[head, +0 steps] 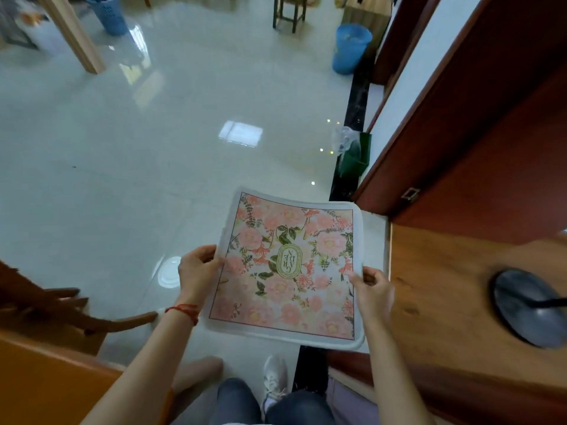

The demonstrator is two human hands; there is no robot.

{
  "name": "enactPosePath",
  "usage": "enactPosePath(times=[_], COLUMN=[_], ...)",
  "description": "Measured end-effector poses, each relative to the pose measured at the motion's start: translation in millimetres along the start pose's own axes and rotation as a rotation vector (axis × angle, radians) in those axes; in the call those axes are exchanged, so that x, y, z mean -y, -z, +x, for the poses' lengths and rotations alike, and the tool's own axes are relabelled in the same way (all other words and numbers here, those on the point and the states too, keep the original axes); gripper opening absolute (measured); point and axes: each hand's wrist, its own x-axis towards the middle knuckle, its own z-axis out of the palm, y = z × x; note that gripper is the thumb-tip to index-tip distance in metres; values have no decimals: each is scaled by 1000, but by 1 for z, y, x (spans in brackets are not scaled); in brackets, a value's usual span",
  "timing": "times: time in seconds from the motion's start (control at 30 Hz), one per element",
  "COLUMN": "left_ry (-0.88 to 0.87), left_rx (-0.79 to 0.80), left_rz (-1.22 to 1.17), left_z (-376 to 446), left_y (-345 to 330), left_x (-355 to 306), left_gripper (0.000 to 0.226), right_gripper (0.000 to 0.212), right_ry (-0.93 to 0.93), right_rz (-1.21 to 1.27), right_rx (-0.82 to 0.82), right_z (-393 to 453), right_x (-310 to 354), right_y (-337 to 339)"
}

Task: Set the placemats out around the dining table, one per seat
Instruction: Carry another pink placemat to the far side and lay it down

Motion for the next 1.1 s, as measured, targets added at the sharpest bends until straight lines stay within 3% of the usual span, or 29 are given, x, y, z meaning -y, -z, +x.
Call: enactPosePath(times=[0.37, 0.57, 1.1], left_ry=[-81, -11, 85], left_rx=[63, 70, -211], left_rz=[12, -4, -197], left_z=[25, 80, 251], left_y=[-38, -43, -9], left_x=[-44, -64, -119], left_gripper=[31, 24, 24], right_gripper=[30, 20, 15], right_ry=[-71, -46, 214], right_rz=[28, 62, -60], right_rx=[-25, -1, 217], right_z=[48, 88, 210], right_x=[11, 49, 211], right_y=[5, -25, -183])
